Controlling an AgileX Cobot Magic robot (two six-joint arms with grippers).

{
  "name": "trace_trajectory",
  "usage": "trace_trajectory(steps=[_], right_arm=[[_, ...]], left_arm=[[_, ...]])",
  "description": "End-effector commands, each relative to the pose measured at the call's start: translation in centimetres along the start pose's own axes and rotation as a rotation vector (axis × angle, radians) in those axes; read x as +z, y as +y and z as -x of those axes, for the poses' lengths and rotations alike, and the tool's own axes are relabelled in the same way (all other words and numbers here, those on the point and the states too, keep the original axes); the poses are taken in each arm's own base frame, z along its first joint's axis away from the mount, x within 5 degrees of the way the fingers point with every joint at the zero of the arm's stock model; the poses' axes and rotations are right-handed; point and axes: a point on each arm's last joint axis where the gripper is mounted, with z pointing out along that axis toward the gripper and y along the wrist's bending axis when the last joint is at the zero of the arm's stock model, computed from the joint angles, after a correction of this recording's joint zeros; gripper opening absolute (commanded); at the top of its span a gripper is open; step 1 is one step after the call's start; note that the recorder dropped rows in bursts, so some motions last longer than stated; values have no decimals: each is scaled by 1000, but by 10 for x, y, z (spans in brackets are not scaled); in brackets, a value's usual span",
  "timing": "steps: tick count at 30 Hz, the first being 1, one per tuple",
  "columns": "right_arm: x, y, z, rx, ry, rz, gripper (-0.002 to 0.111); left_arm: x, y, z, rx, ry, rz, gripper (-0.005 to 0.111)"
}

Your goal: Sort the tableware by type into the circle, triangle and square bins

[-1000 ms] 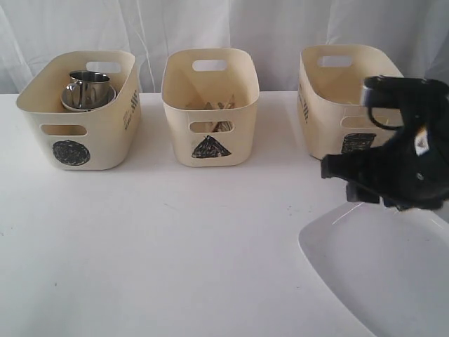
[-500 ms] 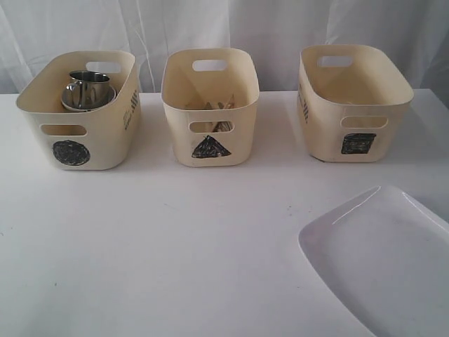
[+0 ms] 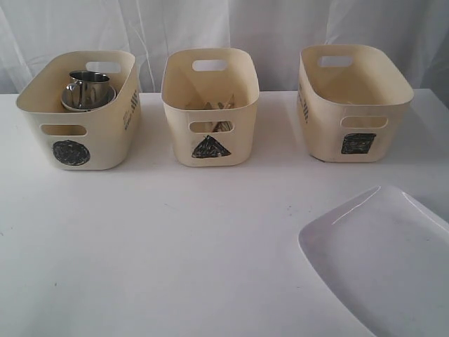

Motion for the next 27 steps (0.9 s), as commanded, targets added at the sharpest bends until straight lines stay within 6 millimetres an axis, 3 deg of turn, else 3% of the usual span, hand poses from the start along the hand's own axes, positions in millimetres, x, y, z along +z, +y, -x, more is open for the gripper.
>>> trace_trajectory(steps=[1, 10, 27], right_arm=[[12, 1, -1, -1, 19, -19, 45], [29, 3, -2, -25, 84, -99, 45], [36, 7, -1, -59, 19, -6, 45]], left_arm=[[0, 0, 0, -11, -5, 0, 28], [0, 0, 0, -11, -5, 0, 28], [0, 0, 0, -11, -5, 0, 28]])
